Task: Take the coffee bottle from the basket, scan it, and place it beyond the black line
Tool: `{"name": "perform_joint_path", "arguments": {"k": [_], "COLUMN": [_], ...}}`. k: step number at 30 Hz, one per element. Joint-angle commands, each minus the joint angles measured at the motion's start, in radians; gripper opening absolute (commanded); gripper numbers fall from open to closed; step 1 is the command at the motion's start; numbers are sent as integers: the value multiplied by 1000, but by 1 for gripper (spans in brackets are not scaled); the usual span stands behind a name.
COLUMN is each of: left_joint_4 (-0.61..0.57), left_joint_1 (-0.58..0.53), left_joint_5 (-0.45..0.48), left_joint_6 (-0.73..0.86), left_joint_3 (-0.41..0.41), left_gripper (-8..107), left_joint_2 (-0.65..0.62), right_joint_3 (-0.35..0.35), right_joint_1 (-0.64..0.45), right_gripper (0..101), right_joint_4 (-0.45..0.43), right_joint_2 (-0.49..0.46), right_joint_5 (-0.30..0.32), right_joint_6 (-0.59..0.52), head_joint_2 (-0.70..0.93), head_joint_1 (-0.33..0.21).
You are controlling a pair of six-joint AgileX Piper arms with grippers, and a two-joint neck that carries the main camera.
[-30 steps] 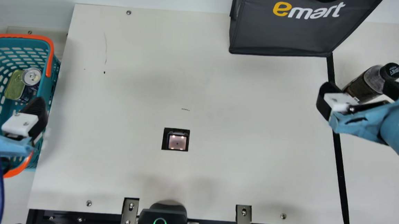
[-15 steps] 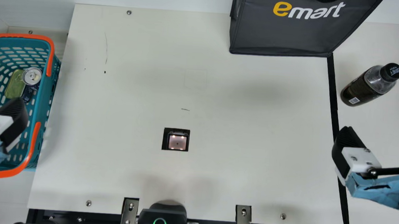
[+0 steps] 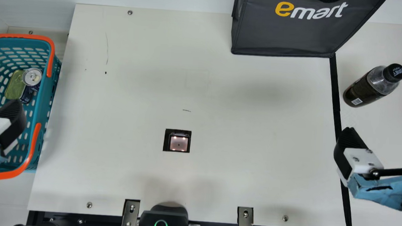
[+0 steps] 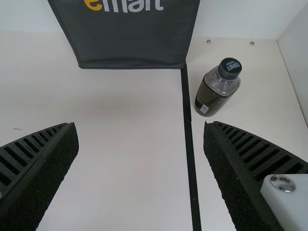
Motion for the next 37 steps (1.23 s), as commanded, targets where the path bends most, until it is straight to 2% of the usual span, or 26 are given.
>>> {"name": "perform_joint_path", "arguments": {"k": [1, 37], "left_joint_4": [0, 0], "left_joint_1": [0, 0], "left_joint_5": [0, 0], "left_joint_6": [0, 0], "left_joint_3": [0, 0], "left_gripper": [90, 90], "left_joint_2": [0, 0], "right_joint_3": [0, 0], "right_joint_1": [0, 0], "right_gripper": [91, 91], "right_joint_4": [0, 0], "right_joint_2": [0, 0], "right_joint_5": [0, 0], "right_joint_6": [0, 0], "head_joint_2": [2, 2], "head_joint_1": [-26, -26]}}
